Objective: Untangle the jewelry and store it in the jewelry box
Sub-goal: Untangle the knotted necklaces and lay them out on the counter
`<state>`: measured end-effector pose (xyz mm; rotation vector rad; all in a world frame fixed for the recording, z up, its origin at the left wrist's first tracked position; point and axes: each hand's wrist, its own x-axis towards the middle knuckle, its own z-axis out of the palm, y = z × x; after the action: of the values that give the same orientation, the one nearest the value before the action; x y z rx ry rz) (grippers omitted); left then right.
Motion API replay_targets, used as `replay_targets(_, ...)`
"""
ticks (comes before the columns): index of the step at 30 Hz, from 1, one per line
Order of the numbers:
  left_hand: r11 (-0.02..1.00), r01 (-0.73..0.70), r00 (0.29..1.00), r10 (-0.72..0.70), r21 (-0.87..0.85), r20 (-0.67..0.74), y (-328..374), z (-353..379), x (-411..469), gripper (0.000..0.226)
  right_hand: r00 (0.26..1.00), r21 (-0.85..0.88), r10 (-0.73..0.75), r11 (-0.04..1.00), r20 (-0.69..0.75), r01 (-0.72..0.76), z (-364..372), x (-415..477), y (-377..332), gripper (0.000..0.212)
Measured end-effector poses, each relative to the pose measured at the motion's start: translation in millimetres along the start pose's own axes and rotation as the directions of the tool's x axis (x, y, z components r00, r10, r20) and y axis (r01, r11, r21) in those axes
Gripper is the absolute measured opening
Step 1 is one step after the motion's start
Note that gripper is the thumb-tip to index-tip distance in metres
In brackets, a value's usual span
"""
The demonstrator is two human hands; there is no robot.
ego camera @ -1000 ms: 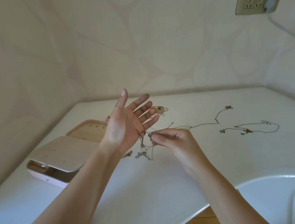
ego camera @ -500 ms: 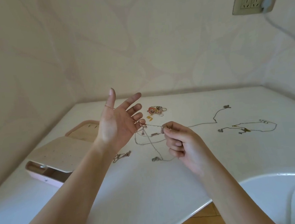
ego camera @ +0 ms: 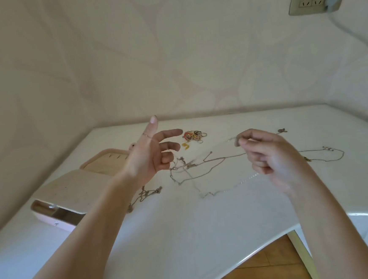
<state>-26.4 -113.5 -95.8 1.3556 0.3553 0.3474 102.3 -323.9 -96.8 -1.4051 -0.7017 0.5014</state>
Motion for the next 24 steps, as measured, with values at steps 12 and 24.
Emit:
replay_targets(12,0.959,0.122,0.959,-0.181,0.256,0.220,-5,-8,1,0.105,0.968,-0.344,-0.030,0.937,-0.250,-0.060,-53,27,-10,0.014)
replay_targets(24,0.952,0.202,0.866,-0.282,0.228,0.412,-10,-9,3,0.115,0.841,-0.183,-0.028,0.979,-0.540,-0.085,-88,46,21,0.024)
